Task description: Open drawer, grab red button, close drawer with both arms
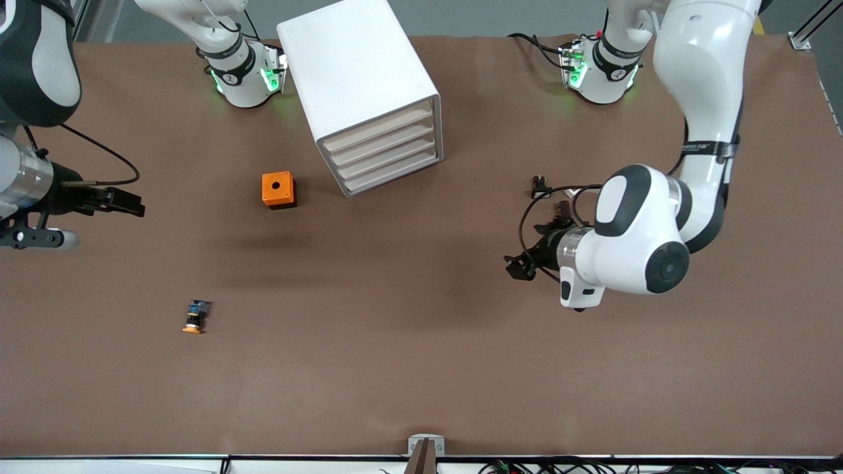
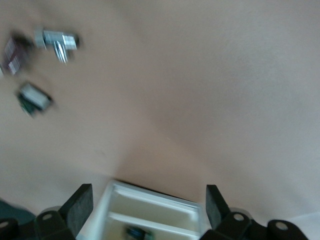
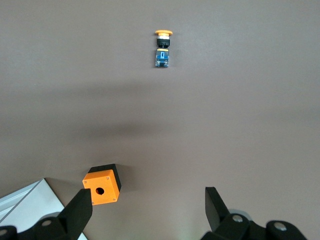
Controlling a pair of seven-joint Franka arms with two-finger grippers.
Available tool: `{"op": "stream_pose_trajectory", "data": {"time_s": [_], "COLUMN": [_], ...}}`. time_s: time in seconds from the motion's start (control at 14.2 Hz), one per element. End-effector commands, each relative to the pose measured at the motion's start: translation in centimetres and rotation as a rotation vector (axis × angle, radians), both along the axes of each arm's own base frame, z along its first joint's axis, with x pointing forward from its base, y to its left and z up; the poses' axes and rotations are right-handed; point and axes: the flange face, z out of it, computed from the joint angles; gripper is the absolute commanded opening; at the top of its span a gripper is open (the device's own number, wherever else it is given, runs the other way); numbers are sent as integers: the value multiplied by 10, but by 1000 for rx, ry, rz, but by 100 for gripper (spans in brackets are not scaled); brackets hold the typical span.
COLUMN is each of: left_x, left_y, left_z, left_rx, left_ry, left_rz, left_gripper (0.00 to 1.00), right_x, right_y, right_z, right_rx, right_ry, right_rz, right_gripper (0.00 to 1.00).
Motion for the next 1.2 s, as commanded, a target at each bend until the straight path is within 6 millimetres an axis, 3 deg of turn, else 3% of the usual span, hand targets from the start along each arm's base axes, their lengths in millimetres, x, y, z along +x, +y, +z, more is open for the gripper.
{"op": "stream_pose_trajectory", "data": {"time_s": [0.0,0.21,0.49,0.85,1.13], "left_x": [10,1,-28,-63,-102], "left_y": [-10,-30,-62,-91,-135], "left_z": [-8,-30,-70,-119,-121], "left_rx": [22,84,204,330,378], "left_ry": [144,311,584,906,1013], "left_rz": [245,412,510,581,497], "left_gripper": [99,99,99,99,97], "right_x": [1,-4,-12,-36,-66], "right_y": [8,61,131,227,293], "right_z": [7,6,7,1,2], "right_rx": [-19,-52,-14,-58,-100], "right_ry": [6,30,57,47,46], "right_rz": [-42,-232,-479,-616,-705], "right_gripper": [99,100,100,100,100]}}
